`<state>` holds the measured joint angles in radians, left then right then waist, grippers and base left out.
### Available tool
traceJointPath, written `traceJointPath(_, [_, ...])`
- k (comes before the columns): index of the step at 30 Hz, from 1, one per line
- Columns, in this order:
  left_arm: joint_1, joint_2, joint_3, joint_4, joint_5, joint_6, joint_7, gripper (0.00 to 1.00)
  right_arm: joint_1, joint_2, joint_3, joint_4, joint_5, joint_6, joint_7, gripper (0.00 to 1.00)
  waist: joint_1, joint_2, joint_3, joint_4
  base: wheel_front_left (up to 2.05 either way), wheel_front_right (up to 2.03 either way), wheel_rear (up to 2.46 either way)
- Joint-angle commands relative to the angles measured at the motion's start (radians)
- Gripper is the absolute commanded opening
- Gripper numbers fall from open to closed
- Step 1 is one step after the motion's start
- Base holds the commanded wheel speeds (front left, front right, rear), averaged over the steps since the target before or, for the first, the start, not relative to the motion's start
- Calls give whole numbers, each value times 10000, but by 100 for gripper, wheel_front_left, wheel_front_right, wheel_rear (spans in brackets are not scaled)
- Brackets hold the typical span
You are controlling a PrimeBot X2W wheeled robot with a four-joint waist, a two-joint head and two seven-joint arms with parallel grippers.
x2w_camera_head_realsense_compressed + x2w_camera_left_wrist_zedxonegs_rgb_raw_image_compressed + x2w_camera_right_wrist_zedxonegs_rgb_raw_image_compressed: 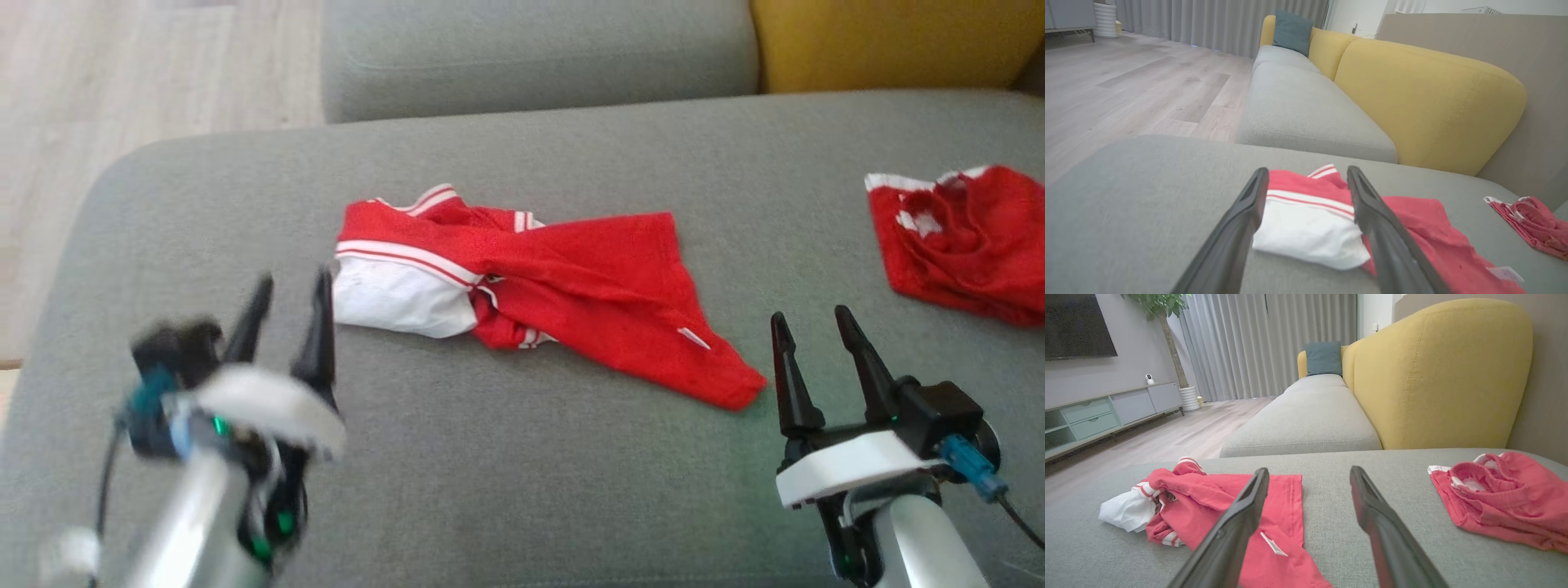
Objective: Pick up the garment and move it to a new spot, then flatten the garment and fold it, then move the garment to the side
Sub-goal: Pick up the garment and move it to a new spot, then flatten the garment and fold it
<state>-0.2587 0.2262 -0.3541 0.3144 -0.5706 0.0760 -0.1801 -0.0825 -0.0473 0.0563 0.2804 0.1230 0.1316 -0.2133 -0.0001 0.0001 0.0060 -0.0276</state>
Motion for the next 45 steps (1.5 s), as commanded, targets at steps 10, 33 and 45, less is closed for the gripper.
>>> traceJointPath(10, [2253, 53, 38, -2162, 723, 911, -701, 100, 473, -29, 355, -734, 100, -9, 72, 100, 1, -1, -269, 499, 0, 0, 0])
traceJointPath(33, [3037, -745, 413, -2403, 1637, 935, -815, 100, 579, -29, 606, -549, 477, -9, -77, 100, 1, -1, -281, 433, 0, 0, 0])
traceJointPath(45, [3009, -844, 577, -2185, 1777, 730, -815, 100, 540, -29, 592, -517, 455, -9, -75, 100, 1, -1, -172, 361, 0, 0, 0])
